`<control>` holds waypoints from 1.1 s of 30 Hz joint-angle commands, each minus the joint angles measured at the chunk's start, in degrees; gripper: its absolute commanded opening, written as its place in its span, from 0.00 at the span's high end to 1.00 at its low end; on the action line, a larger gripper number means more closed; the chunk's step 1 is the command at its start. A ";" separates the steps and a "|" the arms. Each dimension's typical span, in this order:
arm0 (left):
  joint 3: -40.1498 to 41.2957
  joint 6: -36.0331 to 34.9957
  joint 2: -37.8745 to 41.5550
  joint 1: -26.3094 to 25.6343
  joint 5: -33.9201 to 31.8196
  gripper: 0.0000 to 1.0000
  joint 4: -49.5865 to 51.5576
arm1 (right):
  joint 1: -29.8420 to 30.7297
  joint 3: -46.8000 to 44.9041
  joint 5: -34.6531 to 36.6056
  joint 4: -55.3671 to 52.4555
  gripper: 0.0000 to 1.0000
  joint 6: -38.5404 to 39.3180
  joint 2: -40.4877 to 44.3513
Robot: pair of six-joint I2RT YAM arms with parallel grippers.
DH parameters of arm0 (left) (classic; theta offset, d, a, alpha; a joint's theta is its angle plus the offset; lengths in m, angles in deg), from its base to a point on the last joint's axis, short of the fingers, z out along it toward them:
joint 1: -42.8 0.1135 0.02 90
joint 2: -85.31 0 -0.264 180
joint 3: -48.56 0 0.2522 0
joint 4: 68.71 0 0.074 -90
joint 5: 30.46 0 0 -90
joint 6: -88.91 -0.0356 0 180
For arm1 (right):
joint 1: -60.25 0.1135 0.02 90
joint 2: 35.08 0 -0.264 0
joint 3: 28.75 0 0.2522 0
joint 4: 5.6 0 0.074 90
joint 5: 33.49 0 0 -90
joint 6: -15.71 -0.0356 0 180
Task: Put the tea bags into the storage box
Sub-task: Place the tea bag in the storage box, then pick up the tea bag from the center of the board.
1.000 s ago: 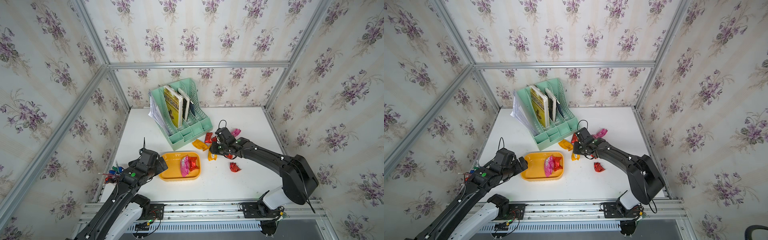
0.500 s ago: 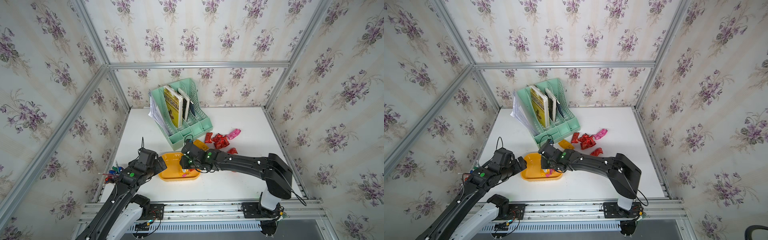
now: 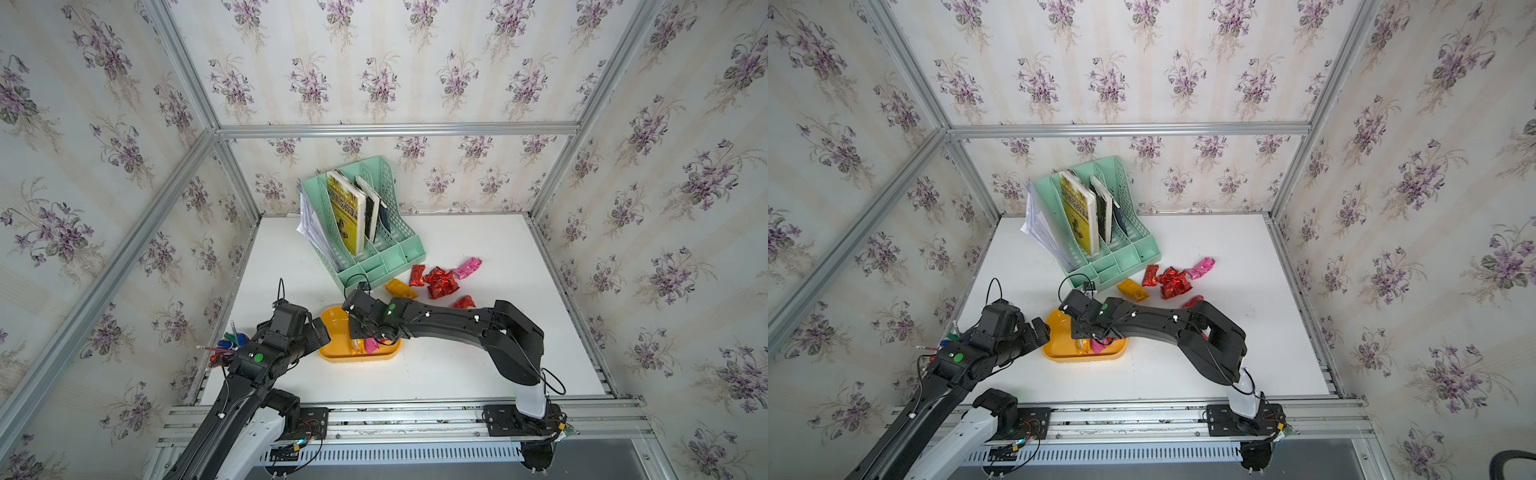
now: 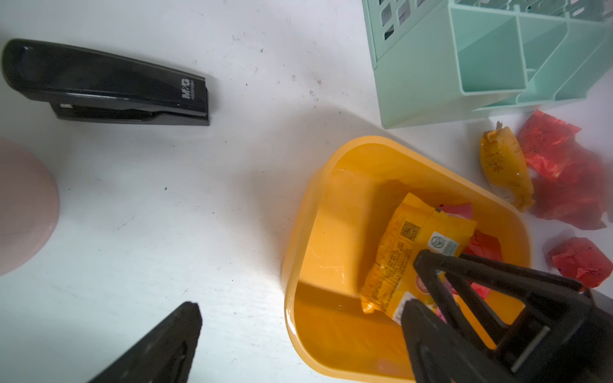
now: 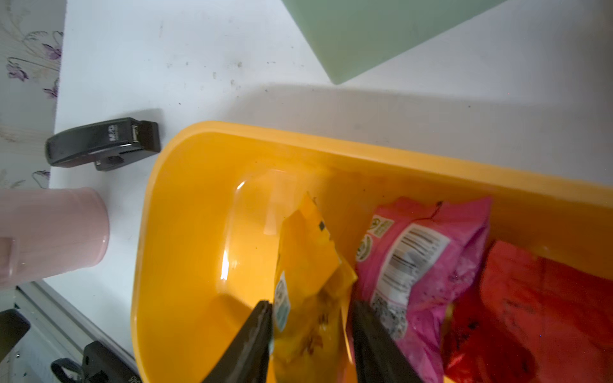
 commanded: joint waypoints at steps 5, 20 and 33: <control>1.21 -2.42 -3.26 0.05 3.92 0.01 -6.21 | -0.94 -0.22 5.07 -3.88 0.47 2.76 5.96; 2.40 1.51 -6.53 0.05 6.08 0.01 -10.31 | -23.79 -7.36 -9.63 -4.30 0.46 24.64 14.56; 2.74 7.10 -2.02 0.05 3.02 0.01 -6.89 | -26.00 1.46 -8.16 -9.10 0.27 48.55 1.47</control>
